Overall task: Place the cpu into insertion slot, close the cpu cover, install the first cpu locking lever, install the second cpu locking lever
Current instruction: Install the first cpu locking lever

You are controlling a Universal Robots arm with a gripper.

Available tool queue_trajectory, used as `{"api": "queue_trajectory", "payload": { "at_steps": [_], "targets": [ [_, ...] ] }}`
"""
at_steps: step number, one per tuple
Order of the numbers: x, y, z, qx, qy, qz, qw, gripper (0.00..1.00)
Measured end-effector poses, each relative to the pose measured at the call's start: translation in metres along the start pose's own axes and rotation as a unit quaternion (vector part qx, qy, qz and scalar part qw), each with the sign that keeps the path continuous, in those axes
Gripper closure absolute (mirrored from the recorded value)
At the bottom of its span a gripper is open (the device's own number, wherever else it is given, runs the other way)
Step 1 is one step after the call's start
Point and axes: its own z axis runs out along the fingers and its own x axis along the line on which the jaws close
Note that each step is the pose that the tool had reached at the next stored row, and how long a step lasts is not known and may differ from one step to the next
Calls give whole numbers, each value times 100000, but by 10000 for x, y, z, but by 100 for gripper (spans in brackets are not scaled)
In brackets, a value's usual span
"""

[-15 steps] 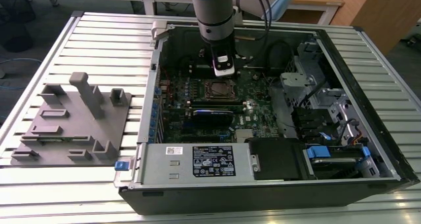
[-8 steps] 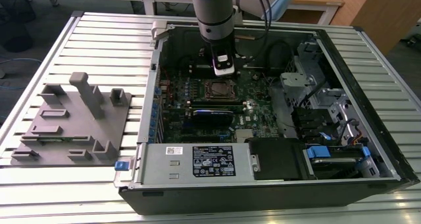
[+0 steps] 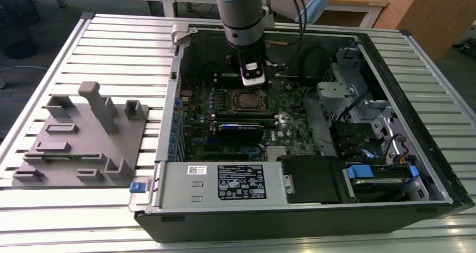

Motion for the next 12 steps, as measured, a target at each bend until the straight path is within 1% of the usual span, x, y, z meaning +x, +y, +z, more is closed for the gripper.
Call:
{"api": "queue_trajectory", "payload": {
  "at_steps": [4,8,12],
  "targets": [
    [0,0,0,-5,-19,-8,100000,89],
    [33,-15,-7,-86,-176,-36,100000,89],
    [41,-20,0,-109,-219,-56,100000,89]
  ]
}}
